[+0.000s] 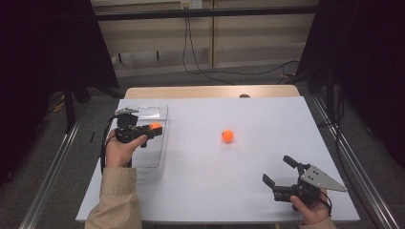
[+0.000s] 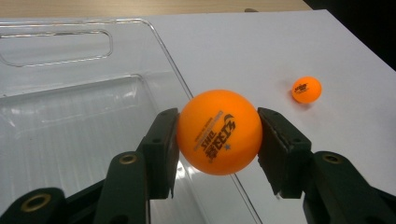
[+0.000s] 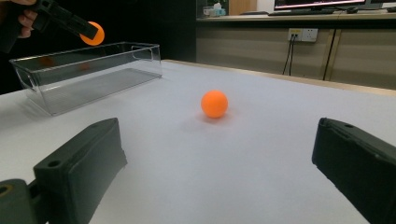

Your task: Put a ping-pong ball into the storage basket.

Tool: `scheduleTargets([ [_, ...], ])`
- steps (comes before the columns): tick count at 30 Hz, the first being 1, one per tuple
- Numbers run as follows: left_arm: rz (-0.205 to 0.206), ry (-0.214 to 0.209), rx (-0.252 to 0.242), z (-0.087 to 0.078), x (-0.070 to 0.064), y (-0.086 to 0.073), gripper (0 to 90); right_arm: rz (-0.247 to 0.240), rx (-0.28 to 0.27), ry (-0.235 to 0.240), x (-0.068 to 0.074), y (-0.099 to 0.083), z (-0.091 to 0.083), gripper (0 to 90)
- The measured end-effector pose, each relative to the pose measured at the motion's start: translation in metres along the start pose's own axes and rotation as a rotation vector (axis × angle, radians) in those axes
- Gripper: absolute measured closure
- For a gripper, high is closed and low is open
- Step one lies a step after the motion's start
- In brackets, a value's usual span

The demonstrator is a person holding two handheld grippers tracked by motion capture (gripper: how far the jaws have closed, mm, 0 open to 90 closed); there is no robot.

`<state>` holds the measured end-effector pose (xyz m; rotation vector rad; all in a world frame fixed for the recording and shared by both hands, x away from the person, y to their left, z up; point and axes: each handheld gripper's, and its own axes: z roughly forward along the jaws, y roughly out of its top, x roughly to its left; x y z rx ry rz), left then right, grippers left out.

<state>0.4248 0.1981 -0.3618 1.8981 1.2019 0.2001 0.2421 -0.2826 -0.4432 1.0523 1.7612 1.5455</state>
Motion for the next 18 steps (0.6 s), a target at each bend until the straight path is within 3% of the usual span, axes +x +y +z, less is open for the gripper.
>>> scheduleTargets([
  [18,0.003,0.042,0.005,0.0011,0.0075,-0.0032,50.8,0.003,-0.002,0.000,0.0003,0.0001,0.0001,1.3],
])
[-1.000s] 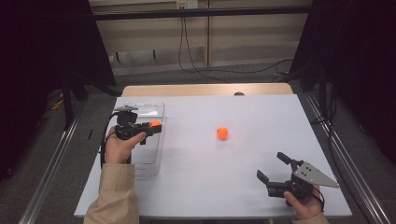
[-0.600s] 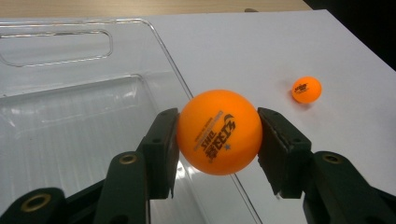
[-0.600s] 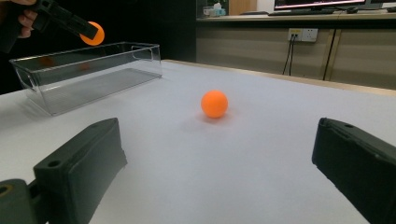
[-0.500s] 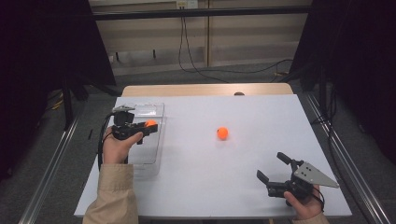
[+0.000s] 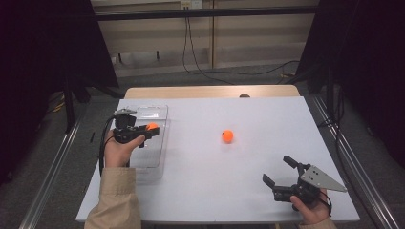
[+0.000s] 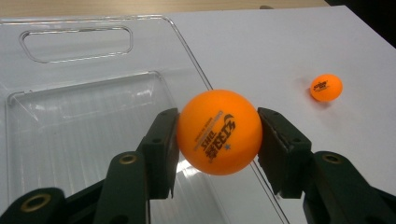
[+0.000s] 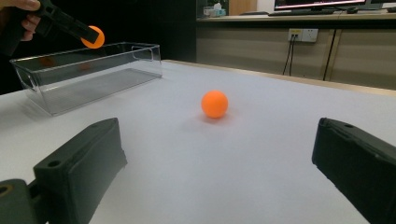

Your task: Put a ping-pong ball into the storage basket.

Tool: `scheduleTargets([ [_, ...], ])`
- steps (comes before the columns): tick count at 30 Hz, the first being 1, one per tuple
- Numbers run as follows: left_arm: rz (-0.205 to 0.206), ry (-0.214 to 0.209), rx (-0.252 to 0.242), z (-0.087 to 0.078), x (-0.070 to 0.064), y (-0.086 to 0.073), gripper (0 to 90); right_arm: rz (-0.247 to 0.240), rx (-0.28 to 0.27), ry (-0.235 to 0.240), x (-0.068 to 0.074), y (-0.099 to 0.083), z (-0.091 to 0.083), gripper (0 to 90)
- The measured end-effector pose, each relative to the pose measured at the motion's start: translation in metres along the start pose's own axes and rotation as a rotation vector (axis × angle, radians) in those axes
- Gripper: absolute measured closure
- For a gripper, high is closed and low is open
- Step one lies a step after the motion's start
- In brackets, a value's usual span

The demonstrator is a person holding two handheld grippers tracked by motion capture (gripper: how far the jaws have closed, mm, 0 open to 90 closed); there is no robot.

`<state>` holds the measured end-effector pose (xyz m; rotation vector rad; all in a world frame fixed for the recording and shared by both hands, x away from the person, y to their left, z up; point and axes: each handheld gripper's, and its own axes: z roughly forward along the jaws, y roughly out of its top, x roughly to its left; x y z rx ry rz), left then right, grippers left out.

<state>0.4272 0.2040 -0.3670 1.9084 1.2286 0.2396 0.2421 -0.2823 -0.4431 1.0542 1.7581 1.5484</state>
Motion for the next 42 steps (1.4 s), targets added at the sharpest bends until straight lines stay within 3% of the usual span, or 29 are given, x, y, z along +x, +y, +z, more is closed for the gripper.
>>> scheduleTargets([
  [34,-0.011,0.078,0.019,0.006,0.012,-0.008,50.4,-0.004,-0.001,0.001,0.000,0.000,0.000,1.3],
  [42,-0.005,0.088,0.008,0.006,0.010,-0.008,44.1,-0.005,-0.001,0.002,0.000,0.000,0.000,1.3],
])
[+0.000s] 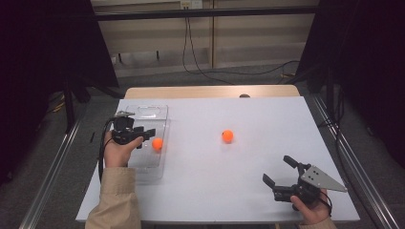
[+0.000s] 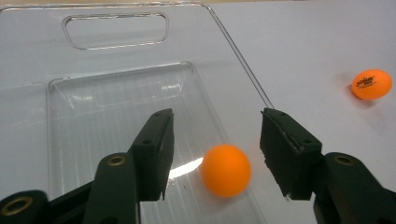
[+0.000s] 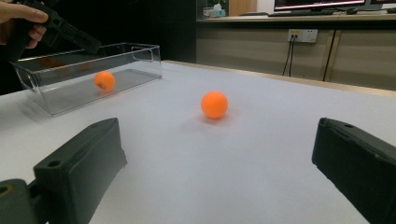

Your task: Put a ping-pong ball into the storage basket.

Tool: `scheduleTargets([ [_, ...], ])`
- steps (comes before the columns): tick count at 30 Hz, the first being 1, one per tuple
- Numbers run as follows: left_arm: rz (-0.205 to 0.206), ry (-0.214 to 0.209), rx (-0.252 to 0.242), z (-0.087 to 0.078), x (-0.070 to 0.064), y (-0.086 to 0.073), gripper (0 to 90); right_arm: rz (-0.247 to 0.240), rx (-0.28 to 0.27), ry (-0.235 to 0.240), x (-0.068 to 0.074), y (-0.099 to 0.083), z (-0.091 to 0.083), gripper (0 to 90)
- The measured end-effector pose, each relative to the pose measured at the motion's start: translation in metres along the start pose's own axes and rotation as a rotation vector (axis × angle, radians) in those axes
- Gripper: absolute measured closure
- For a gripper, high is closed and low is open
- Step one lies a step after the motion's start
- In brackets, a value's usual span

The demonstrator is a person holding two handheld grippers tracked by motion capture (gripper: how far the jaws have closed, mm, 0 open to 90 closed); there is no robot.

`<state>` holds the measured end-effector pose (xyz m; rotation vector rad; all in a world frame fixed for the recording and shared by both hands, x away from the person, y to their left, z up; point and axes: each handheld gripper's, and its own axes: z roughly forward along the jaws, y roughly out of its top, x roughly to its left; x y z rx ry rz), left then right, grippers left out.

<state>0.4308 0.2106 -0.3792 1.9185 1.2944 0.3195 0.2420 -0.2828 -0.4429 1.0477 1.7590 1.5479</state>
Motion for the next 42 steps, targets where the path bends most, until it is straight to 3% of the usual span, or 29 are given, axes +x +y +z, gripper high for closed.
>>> scheduleTargets([
  [15,0.021,-0.038,-0.019,-0.002,-0.017,0.006,29.2,0.000,-0.001,0.000,0.000,0.000,0.000,1.2],
  [18,0.040,-0.050,-0.014,-0.002,-0.022,0.008,25.8,0.000,-0.001,0.001,0.000,0.000,0.000,1.2],
  [31,0.099,-0.092,-0.006,0.003,-0.046,0.013,18.6,0.002,-0.004,0.000,0.000,0.000,0.000,1.3],
  [42,0.121,-0.112,0.003,0.008,-0.056,0.014,15.4,-0.001,-0.003,0.001,0.001,0.001,0.000,1.2],
])
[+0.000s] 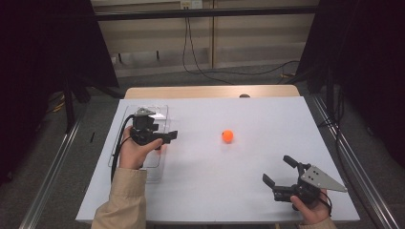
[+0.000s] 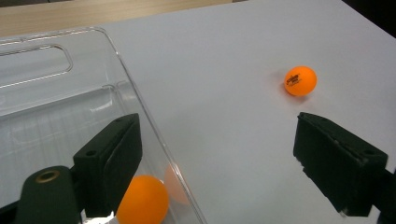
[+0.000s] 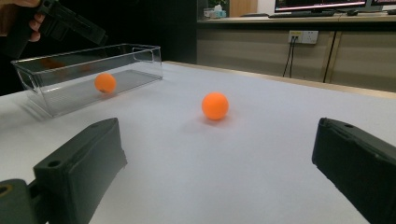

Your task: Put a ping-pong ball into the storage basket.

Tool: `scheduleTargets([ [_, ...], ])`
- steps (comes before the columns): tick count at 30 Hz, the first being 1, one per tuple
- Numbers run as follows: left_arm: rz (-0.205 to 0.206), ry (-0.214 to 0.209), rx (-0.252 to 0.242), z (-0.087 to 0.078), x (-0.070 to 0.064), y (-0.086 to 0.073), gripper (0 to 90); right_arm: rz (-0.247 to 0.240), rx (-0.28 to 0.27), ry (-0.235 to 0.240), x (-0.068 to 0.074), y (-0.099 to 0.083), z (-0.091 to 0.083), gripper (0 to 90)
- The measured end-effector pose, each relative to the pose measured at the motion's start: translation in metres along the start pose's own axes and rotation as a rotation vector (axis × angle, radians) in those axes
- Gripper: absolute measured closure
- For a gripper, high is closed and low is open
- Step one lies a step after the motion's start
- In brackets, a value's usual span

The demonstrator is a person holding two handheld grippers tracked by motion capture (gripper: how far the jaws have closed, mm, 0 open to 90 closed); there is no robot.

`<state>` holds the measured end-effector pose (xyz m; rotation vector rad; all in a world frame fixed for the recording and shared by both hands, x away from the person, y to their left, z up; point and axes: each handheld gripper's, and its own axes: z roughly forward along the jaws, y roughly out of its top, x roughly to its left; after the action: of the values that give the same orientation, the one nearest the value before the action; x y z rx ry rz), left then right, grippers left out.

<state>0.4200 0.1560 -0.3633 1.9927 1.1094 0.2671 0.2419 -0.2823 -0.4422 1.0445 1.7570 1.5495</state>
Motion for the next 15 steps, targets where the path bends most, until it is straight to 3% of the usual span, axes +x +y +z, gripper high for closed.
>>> scheduleTargets([
  [15,0.016,-0.027,-0.014,0.005,-0.013,0.003,13.5,0.001,-0.001,0.003,0.000,0.000,0.000,1.2],
])
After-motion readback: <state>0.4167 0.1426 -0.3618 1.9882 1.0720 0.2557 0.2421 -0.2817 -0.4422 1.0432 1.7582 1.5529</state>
